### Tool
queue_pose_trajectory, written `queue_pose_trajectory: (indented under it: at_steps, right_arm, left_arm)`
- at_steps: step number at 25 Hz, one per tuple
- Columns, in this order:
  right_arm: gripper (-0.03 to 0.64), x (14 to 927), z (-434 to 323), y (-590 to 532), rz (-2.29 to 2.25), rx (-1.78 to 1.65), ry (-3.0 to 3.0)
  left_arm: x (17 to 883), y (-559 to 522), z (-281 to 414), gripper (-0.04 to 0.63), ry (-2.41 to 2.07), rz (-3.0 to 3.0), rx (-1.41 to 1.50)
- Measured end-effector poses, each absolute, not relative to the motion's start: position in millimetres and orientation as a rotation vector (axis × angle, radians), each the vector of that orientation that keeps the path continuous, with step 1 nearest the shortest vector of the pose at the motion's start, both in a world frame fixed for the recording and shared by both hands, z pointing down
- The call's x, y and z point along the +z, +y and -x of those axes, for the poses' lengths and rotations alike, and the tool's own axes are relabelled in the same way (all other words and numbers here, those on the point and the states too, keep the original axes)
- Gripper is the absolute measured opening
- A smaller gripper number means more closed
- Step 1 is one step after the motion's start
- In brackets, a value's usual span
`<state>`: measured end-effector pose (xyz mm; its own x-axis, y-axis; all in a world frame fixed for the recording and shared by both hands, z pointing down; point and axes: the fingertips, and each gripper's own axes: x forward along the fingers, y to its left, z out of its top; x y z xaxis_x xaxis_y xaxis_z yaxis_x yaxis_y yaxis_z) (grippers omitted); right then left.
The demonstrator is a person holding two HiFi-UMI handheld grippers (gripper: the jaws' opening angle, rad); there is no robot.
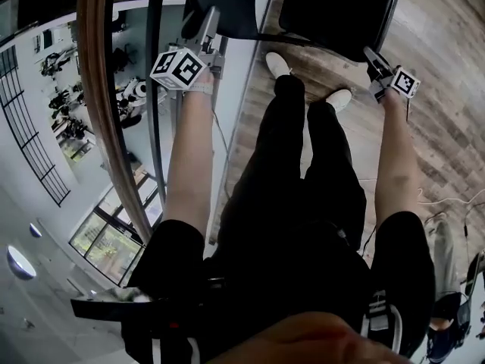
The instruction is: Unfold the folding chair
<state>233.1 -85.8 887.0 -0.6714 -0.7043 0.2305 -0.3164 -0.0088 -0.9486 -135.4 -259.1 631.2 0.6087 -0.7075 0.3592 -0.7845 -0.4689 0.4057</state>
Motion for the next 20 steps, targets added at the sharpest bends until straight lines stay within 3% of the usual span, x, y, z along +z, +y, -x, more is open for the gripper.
queue_pose_trajectory:
  at_steps: [20]
  right_arm:
    - [0.192,999.6,-332.8,-43.0,0.934,-1.776,1.86]
  left_arm:
    - [689.2,-238.7,82.1,0.147,-1.12,-2.231,0.229]
